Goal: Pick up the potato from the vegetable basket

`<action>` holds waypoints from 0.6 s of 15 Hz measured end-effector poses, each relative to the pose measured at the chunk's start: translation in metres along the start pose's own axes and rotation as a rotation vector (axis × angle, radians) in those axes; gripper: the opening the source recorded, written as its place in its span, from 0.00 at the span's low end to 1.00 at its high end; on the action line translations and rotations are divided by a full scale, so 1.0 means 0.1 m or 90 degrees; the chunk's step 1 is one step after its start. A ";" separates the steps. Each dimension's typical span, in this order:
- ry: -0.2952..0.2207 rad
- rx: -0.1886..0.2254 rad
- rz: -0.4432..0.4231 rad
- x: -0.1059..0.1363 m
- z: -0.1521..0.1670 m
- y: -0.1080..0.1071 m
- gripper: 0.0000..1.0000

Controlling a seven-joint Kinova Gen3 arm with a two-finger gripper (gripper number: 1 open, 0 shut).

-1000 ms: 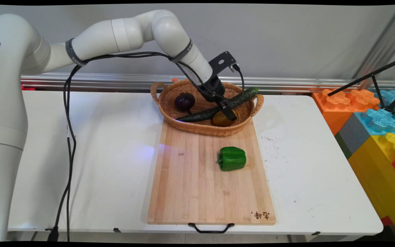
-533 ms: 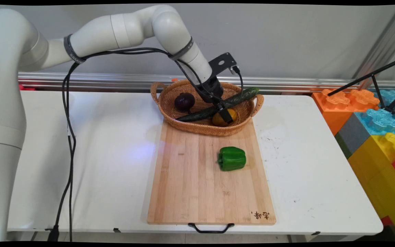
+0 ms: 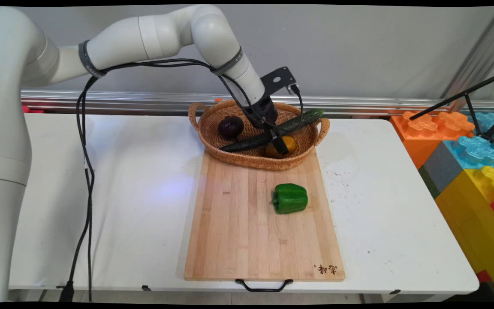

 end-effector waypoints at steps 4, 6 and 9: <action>-0.002 0.000 -0.003 0.01 0.02 0.03 1.00; -0.003 -0.001 -0.005 0.03 0.02 0.05 1.00; -0.007 0.001 -0.001 0.05 0.01 0.08 1.00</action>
